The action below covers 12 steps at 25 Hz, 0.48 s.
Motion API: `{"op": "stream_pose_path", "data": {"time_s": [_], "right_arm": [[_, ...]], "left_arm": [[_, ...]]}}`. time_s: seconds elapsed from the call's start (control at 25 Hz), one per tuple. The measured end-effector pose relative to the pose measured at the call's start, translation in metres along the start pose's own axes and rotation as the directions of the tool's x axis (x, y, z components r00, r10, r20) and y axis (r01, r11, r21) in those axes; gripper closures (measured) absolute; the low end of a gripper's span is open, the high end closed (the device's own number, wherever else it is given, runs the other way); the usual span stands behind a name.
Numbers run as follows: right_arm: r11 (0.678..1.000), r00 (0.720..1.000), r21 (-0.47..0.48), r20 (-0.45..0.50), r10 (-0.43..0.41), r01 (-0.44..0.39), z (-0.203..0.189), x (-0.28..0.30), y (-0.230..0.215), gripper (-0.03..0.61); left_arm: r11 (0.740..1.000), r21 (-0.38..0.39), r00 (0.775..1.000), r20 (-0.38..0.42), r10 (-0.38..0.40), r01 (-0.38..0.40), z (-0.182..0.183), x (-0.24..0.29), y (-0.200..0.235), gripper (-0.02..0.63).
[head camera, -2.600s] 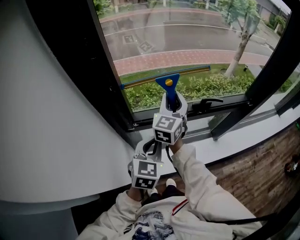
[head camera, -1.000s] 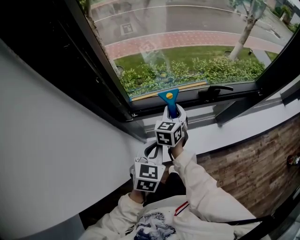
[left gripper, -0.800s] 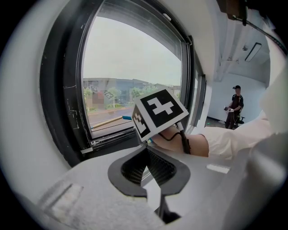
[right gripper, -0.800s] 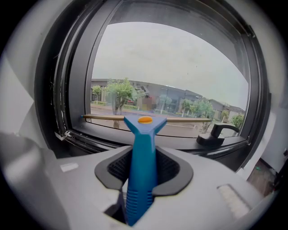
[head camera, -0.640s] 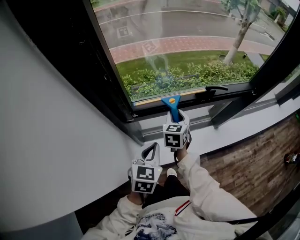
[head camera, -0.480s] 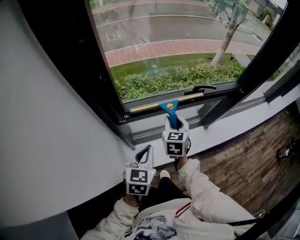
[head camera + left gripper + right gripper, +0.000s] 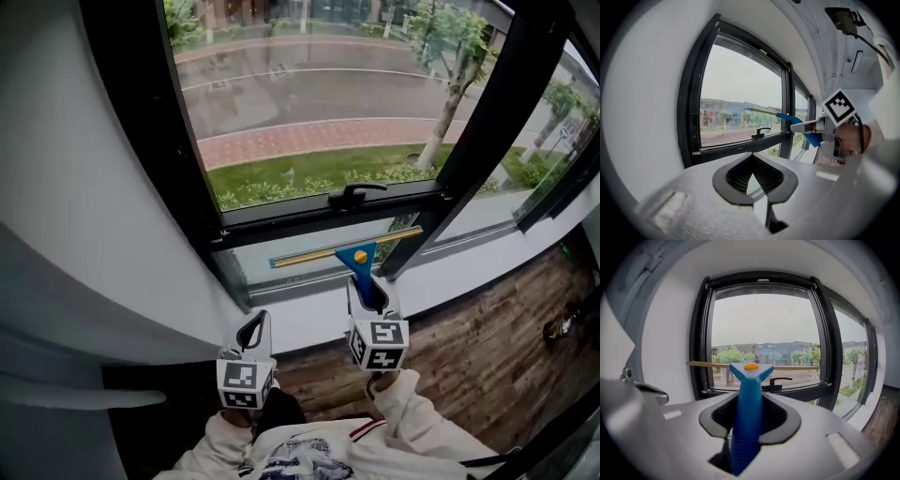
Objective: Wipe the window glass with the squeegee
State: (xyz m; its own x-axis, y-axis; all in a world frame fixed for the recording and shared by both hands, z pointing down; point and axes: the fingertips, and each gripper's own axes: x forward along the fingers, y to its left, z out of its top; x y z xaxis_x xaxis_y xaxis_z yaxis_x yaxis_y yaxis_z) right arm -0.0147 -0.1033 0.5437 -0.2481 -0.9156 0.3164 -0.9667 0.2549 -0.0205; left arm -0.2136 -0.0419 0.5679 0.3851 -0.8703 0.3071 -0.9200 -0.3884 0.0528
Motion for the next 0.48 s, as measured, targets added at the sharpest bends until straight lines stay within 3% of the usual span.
{"op": "stream_pose_path", "data": {"time_s": [0.28, 0.48], "right_arm": [[0.987, 0.984, -0.003, 0.075, 0.162, -0.162, -0.033, -0.135, -0.069, 0.449], [0.979, 0.980, 0.032, 0.025, 0.199, -0.200, -0.066, -0.215, -0.125, 0.449]], "left_arm": [[0.991, 0.008, 0.990, 0.053, 0.130, -0.131, -0.009, -0.054, -0.133, 0.613], [0.991, 0.016, 0.990, 0.062, 0.129, -0.130, -0.003, -0.076, -0.235, 0.612]]}}
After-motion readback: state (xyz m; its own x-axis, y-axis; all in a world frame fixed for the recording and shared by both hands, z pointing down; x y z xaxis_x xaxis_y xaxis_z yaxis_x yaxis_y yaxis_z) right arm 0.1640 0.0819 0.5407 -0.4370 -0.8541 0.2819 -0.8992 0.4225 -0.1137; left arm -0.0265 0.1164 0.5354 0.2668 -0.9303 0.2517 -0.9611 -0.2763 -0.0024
